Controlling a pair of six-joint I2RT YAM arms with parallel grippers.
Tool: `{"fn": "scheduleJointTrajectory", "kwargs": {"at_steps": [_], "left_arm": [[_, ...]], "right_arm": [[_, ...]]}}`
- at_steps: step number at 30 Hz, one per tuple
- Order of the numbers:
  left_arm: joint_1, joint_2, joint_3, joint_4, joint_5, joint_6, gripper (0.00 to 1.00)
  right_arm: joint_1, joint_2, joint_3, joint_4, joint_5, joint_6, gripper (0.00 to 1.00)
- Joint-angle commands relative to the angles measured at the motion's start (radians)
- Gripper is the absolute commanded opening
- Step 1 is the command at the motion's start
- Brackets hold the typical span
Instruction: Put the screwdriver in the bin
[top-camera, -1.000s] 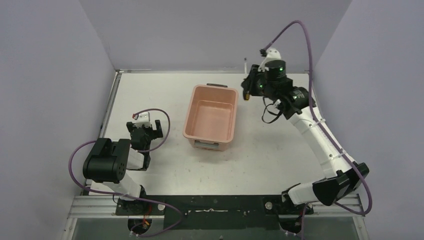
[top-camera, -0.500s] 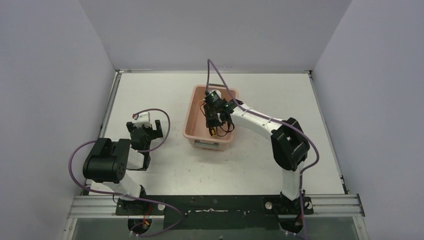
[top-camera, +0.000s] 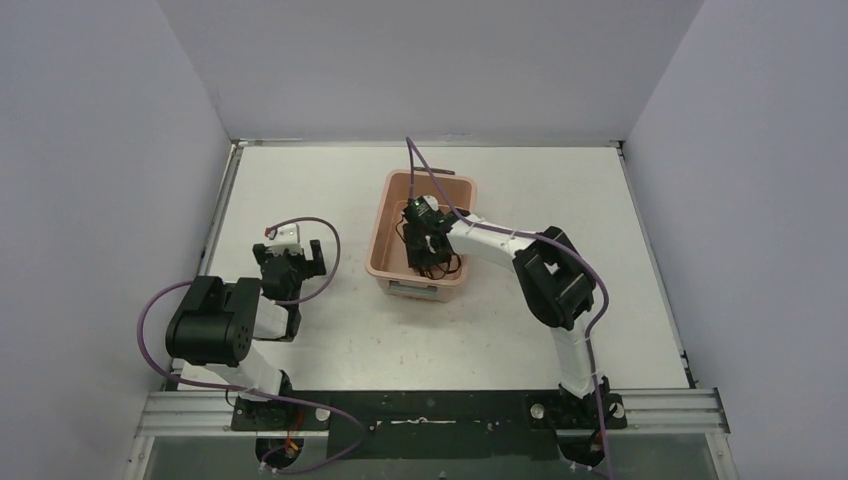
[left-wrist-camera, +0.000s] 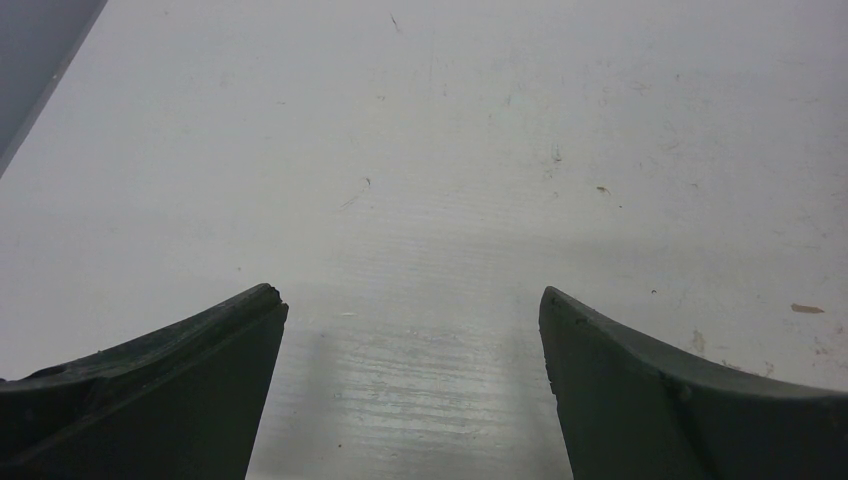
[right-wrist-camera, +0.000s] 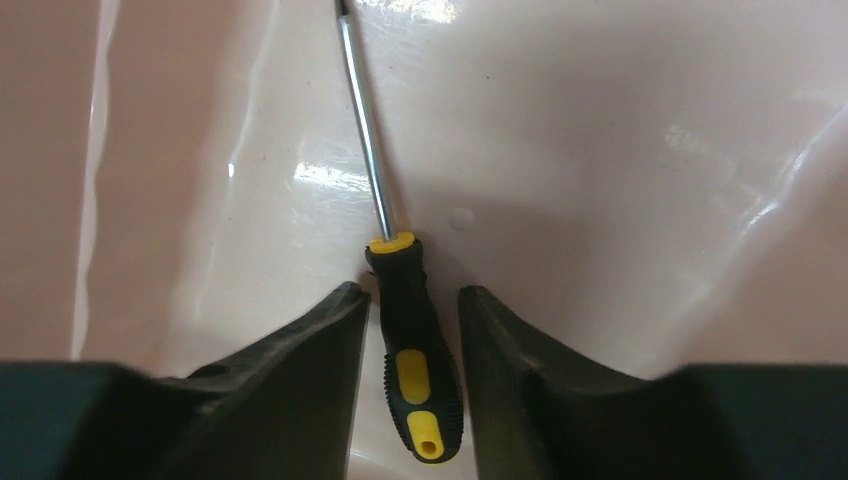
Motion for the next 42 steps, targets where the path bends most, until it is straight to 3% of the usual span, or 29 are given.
{"fn": "scheduleJointTrajectory", "kwargs": {"at_steps": [1, 8, 13, 19, 26, 34, 38, 42], "left_arm": [[0.004, -0.005, 0.023, 0.054, 0.009, 0.007, 0.97], [0.004, -0.005, 0.023, 0.053, 0.009, 0.007, 0.97], [0.004, -0.005, 0.023, 0.053, 0.009, 0.006, 0.97], [0.004, -0.005, 0.023, 0.054, 0.009, 0.007, 0.97], [0.005, -0.004, 0.023, 0.054, 0.009, 0.007, 0.97], [0.005, -0.005, 0.023, 0.053, 0.010, 0.007, 0.97], [0.004, -0.005, 0.023, 0.054, 0.009, 0.007, 0.97], [0.004, -0.003, 0.023, 0.054, 0.009, 0.008, 0.97]], "right_arm": [[-0.005, -0.005, -0.003, 0.005, 0.027, 0.016, 0.46], [-0.004, -0.119, 0.077, -0.062, 0.066, -0.009, 0.68], [-0.014, -0.222, 0.168, -0.116, 0.102, -0.051, 0.99], [-0.079, -0.435, 0.119, -0.029, 0.081, -0.140, 1.00], [-0.333, -0.799, -0.272, 0.245, 0.081, -0.191, 1.00], [-0.715, -1.079, -0.891, 0.717, 0.079, -0.256, 1.00], [-0.750, -1.154, -1.162, 1.030, 0.146, -0.281, 1.00], [-0.751, -1.145, -1.295, 1.224, 0.177, -0.341, 1.00]]}}
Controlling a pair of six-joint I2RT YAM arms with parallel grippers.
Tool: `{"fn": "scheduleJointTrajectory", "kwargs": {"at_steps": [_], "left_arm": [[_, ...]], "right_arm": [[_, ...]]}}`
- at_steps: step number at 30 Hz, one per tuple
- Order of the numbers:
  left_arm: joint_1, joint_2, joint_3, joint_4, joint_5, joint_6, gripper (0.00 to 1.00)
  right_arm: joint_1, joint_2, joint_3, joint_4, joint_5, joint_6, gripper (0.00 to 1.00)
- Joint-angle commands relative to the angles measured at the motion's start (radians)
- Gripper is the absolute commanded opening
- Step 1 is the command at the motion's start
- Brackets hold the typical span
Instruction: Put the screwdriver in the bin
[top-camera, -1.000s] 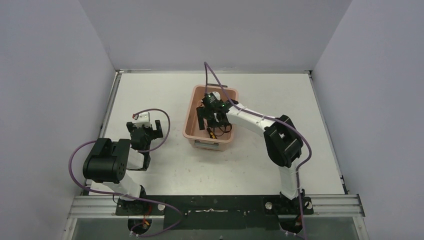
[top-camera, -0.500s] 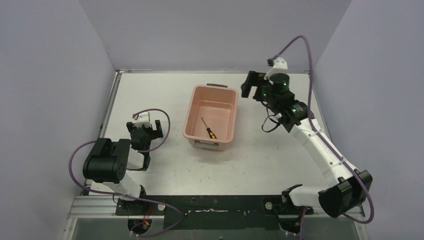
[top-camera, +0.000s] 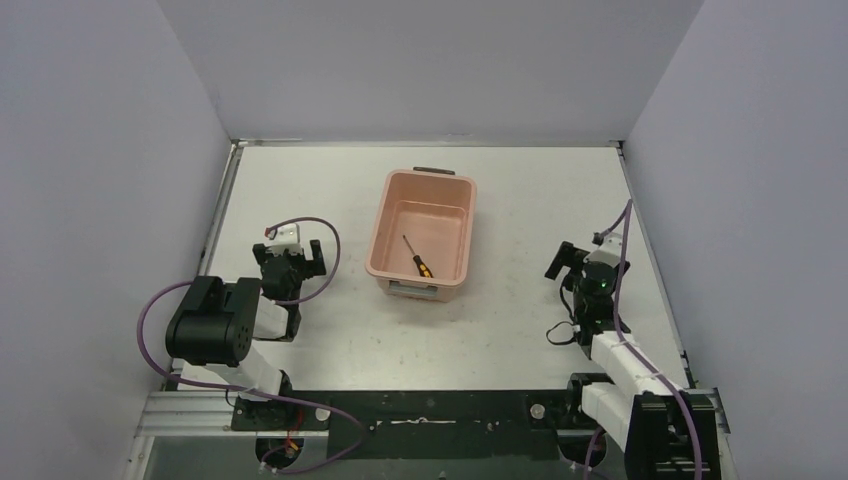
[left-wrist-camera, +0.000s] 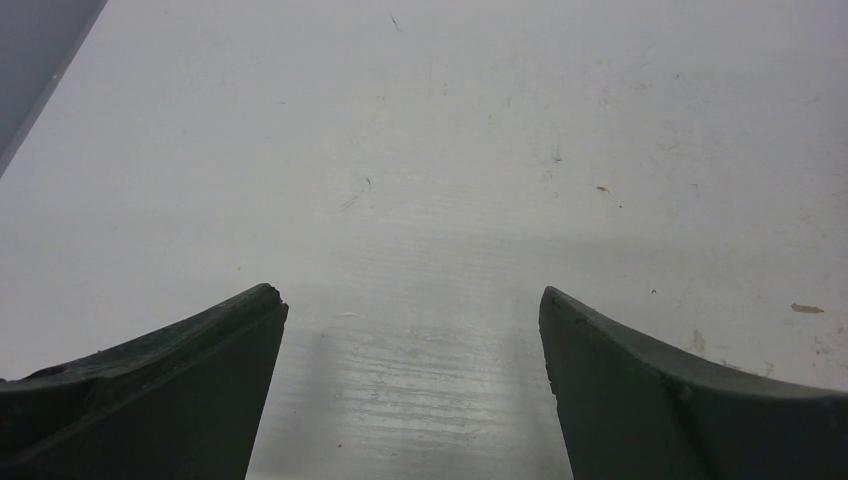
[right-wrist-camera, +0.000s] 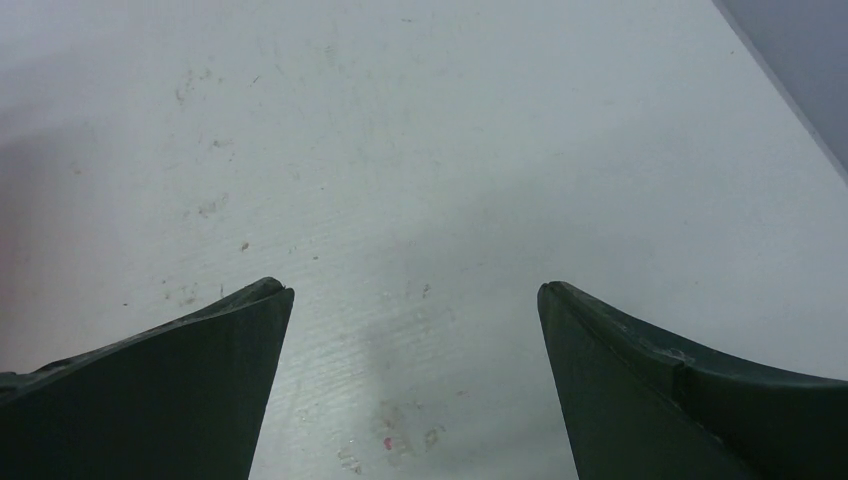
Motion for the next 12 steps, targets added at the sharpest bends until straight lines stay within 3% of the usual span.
{"fn": "scheduleJointTrajectory", "kwargs": {"at_steps": [1, 12], "left_arm": [[0.004, -0.005, 0.023, 0.054, 0.009, 0.008, 0.97], [0.006, -0.006, 0.021, 0.055, 0.010, 0.005, 0.97]], "right_arm": [[0.002, -0.007, -0.063, 0.419, 0.060, -0.079, 1.00], [0.002, 0.115, -0.134, 0.614, 0.052, -0.098, 1.00]]}}
